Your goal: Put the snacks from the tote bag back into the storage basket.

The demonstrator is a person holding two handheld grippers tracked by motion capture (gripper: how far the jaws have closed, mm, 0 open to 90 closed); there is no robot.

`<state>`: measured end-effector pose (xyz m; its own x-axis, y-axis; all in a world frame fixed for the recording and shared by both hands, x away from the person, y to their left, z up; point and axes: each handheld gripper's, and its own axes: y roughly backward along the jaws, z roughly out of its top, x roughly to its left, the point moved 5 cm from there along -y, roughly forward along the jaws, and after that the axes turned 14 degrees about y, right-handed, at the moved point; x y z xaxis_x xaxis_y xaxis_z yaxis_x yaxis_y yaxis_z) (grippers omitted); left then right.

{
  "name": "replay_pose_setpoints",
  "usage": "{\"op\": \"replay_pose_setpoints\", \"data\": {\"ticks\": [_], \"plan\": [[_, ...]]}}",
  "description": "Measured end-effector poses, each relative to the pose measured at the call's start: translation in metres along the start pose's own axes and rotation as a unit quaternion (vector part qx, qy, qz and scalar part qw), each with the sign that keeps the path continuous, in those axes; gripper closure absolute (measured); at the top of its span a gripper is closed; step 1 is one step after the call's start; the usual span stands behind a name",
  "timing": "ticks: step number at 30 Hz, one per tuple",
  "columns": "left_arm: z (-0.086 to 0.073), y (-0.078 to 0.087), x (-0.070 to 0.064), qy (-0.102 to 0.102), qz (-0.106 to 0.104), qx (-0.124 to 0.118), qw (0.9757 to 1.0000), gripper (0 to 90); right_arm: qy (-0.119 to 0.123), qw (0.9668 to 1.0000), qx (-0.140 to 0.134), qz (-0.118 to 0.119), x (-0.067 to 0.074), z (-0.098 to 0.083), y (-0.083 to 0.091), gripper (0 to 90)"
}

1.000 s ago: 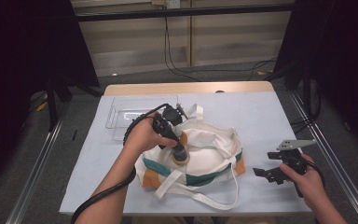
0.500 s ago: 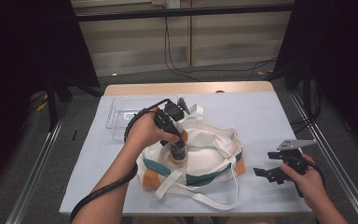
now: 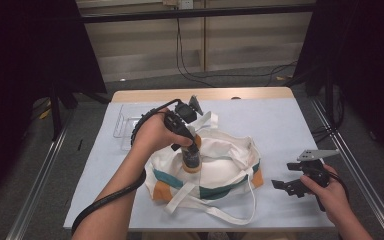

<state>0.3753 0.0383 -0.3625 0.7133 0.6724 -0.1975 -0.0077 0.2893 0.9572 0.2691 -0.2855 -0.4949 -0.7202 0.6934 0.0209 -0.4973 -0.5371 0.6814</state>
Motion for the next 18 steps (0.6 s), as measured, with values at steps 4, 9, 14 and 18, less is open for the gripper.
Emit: {"op": "replay_pose_setpoints", "data": {"ticks": [4, 9, 14, 18], "plan": [[0.002, 0.006, 0.002, -0.003, -0.004, 0.004, 1.0000, 30.5, -0.002, 1.0000, -0.001, -0.001, 0.000, 0.000, 0.000, 4.2], [0.004, 0.011, 0.002, -0.003, 0.001, 0.006, 1.0000, 30.5, 0.001, 1.0000, -0.001, 0.001, 0.000, 0.000, 0.000, 4.2], [0.005, 0.016, 0.004, 0.006, 0.003, 0.004, 1.0000, 30.5, 0.003, 1.0000, -0.002, 0.001, 0.000, 0.000, 0.000, 4.2], [0.007, 0.019, 0.005, 0.007, 0.005, 0.005, 0.9999, 30.5, 0.002, 1.0000, -0.002, -0.001, -0.001, 0.000, 0.000, 4.2]]}}
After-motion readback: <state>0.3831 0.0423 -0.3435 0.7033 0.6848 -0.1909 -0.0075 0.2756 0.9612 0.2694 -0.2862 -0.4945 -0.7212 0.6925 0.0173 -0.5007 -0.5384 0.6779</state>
